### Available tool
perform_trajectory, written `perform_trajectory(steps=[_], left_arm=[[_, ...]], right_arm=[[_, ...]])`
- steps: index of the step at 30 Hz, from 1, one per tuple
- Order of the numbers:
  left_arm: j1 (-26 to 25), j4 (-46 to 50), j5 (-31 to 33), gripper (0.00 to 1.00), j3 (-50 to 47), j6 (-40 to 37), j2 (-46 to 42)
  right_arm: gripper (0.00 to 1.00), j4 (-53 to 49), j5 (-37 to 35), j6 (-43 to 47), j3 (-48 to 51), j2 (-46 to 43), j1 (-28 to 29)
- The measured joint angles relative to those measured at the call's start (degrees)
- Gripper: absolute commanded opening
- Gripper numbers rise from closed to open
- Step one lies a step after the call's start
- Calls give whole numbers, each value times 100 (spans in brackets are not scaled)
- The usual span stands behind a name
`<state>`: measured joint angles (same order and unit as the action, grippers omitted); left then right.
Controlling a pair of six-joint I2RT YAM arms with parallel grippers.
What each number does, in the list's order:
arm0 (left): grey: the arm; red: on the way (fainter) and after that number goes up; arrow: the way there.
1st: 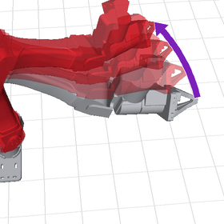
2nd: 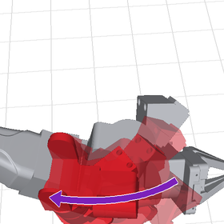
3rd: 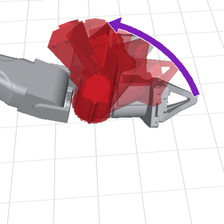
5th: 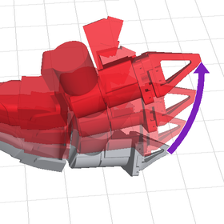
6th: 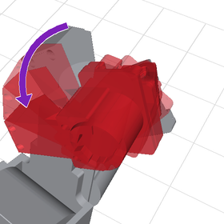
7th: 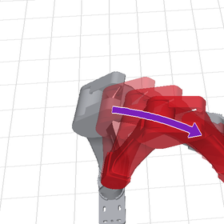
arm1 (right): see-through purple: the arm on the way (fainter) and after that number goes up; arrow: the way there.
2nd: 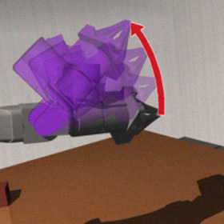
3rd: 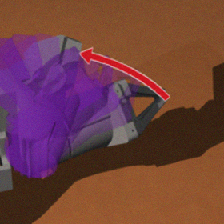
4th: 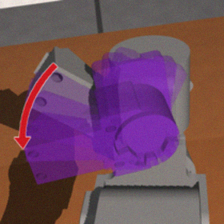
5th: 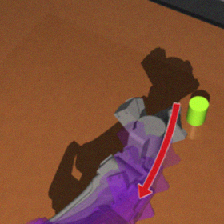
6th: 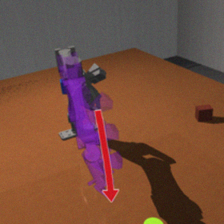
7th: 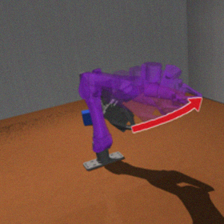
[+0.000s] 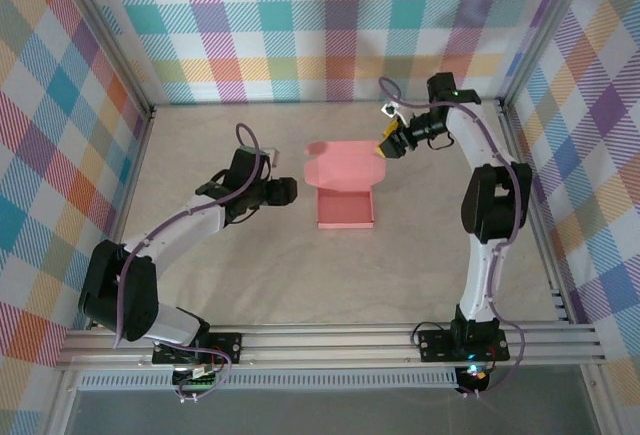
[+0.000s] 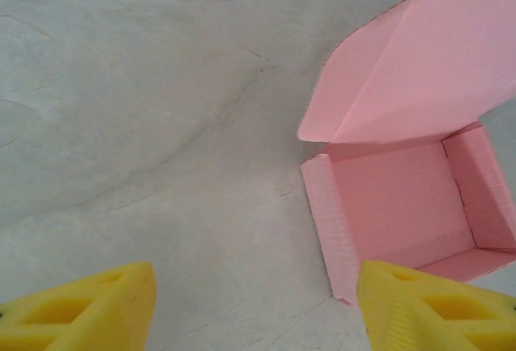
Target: Fold the paper box
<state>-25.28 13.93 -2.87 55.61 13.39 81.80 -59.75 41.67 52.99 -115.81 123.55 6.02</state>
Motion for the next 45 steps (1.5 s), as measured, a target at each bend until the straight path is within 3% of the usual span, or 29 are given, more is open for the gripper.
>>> perform_trajectory(steps=[8,11,23,30,39,45], left_arm=[[26,103,44,67,-28,-26,-48],[37,103,46,67,-28,-44,-48],[37,98,44,67,-28,-42,-48],[37,98,44,67,-31,-42,-48],[37,70,44,67,-42,-42,-48],[199,-48,-225,70,-2,-153,-31]], right_arm=[[46,-1421,28,909,-822,697,7],[31,-1622,-50,1088,-846,730,7],[30,-1729,-282,1139,-1003,962,149],[1,-1751,-376,1119,-1099,1078,212],[0,-1674,-461,1113,-1047,1032,271],[0,-1239,-555,1110,-162,361,398]])
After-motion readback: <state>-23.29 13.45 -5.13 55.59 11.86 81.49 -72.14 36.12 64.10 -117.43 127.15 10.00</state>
